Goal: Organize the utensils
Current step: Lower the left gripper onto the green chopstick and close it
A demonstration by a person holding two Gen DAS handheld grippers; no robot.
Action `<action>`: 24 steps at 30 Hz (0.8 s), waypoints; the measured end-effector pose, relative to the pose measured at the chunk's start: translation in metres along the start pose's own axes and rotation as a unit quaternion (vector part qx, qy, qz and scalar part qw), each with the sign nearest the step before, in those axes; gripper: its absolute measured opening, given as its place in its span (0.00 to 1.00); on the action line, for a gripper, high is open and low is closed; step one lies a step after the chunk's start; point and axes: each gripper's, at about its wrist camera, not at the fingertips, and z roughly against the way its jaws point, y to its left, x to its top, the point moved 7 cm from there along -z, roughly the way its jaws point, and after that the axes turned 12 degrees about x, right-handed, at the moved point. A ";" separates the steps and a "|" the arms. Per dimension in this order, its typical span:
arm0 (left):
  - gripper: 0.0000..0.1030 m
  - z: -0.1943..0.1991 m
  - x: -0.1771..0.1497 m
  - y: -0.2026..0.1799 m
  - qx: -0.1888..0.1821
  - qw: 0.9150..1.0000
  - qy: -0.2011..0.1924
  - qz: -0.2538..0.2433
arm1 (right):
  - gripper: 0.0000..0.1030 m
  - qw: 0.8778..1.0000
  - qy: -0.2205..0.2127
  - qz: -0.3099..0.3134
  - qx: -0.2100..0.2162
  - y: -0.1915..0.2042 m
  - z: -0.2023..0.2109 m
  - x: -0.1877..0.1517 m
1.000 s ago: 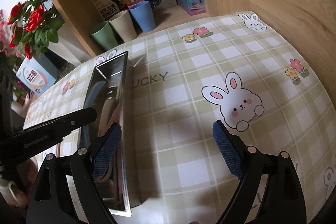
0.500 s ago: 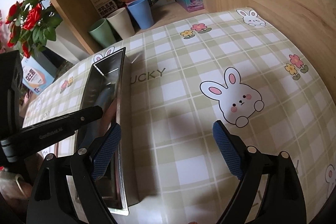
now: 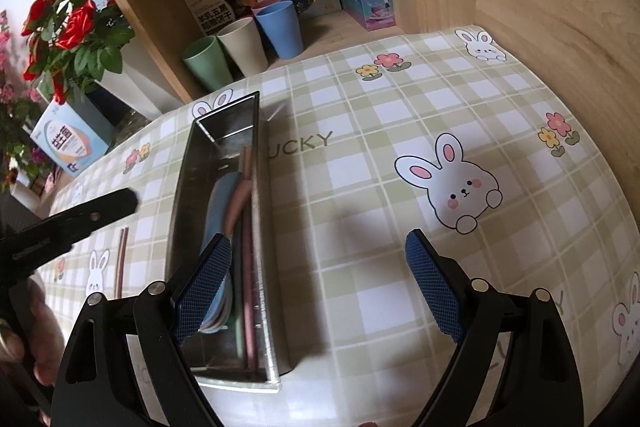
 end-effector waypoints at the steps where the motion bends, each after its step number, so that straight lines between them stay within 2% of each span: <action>1: 0.21 0.006 -0.003 0.012 0.002 1.000 -0.002 0.006 | 0.83 1.000 -0.001 0.000 0.001 0.003 0.001 0.000; 8: 0.21 0.028 -0.031 0.078 0.030 0.999 -0.008 0.024 | 0.83 1.000 -0.002 0.001 0.007 0.025 -0.001 -0.007; 13: 0.21 0.024 -0.066 0.113 0.053 0.998 0.016 0.028 | 0.83 1.000 0.003 0.004 0.013 0.040 -0.005 -0.014; 18: 0.21 0.012 -0.093 0.126 0.070 0.996 0.032 0.033 | 0.83 1.000 0.008 0.008 0.017 0.051 -0.008 -0.018; 24: 0.21 -0.003 -0.109 0.126 0.081 0.995 0.045 0.030 | 0.83 1.000 0.010 0.013 0.013 0.054 -0.006 -0.020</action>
